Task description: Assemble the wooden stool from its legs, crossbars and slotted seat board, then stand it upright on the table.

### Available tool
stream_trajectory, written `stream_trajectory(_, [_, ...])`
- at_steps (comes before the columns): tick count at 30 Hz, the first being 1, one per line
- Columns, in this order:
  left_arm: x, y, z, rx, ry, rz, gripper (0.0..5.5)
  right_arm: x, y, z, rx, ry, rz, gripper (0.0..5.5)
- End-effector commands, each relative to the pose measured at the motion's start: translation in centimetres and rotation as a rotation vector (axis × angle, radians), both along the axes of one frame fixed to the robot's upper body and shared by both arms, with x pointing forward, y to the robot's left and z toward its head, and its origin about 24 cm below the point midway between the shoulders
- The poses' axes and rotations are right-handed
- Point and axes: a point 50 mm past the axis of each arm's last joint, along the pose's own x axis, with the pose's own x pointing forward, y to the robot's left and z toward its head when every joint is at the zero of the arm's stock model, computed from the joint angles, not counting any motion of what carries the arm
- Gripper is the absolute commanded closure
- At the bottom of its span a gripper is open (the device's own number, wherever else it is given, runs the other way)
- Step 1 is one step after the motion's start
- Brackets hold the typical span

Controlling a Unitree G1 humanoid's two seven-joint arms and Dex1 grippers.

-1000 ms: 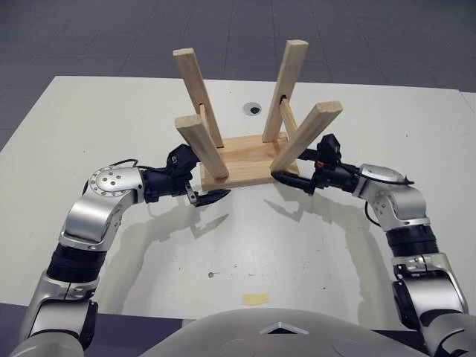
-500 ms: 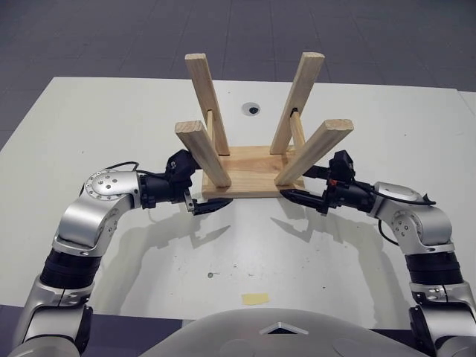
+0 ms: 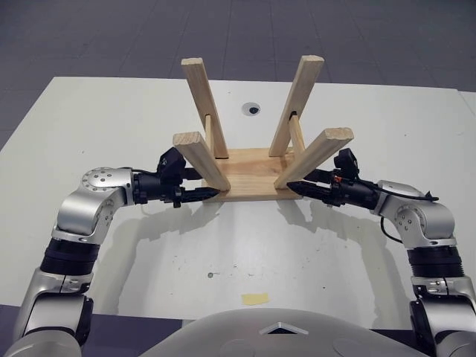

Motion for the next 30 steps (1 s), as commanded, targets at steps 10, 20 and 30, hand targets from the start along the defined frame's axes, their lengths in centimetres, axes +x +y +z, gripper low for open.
stream_trajectory(10, [-1.5, 0.0, 2.2, -0.188, 0.197, -0.041, 4.13, -2.1, 0.5, 4.1, 0.333, 0.128, 0.092, 3.64])
stream_trajectory(20, [-1.0, 0.5, 3.4, -0.349, 0.459, 0.236, 4.33, -3.6, 1.7, 5.6, 0.644, 0.262, -0.185, 4.09])
stream_trajectory(30, [2.3, 2.4, 4.0, -0.473, 0.384, 0.512, 2.67, -2.1, 0.5, 4.7, 0.569, 0.245, -0.422, 2.36])
